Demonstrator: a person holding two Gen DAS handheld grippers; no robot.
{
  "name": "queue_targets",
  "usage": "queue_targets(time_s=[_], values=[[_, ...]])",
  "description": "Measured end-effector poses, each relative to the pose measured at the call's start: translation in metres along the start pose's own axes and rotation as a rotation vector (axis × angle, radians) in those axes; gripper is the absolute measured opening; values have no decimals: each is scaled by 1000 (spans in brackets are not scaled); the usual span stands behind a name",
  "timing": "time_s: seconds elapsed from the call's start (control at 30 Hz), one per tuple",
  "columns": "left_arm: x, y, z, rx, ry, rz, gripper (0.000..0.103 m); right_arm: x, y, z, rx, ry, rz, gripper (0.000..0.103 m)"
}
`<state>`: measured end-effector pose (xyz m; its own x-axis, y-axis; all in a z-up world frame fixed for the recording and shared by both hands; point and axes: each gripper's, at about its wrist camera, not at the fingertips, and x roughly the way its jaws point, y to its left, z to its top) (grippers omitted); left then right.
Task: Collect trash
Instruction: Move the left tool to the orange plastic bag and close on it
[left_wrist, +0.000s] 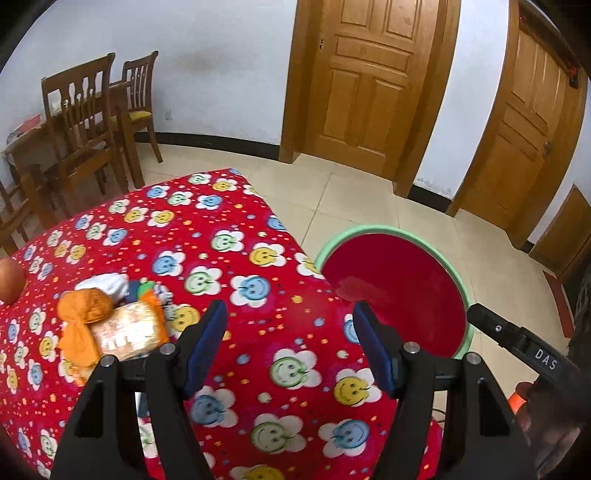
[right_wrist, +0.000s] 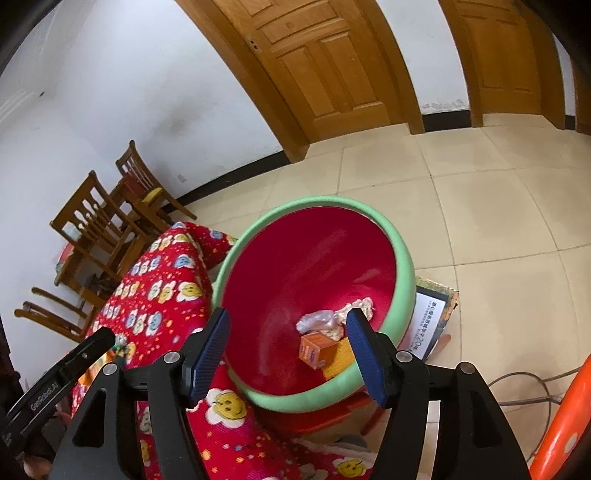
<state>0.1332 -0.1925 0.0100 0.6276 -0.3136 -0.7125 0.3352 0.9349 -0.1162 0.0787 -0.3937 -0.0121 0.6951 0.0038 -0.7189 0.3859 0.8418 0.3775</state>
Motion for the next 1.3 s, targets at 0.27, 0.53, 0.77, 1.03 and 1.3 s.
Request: queue_targets(time_s=[0.27,0.53,0.77,1.03,1.3], values=[[-22,36,0,-40,-30,55,70,-7,22,-8,-34,1,22,69],[-35,68,-2,-64,-47,101,70,-9,44,-18,-71,13,37,71],[-35,104,-3,-97,-45,167,72,-3,60,-25,-98,32,44,72],[-13,135,-8,-133,-3,213,72,7,74,-32,-122,58,43,72],[3,147,-13,-144,14,198,72,12,79,-34,-136,74,36,72]])
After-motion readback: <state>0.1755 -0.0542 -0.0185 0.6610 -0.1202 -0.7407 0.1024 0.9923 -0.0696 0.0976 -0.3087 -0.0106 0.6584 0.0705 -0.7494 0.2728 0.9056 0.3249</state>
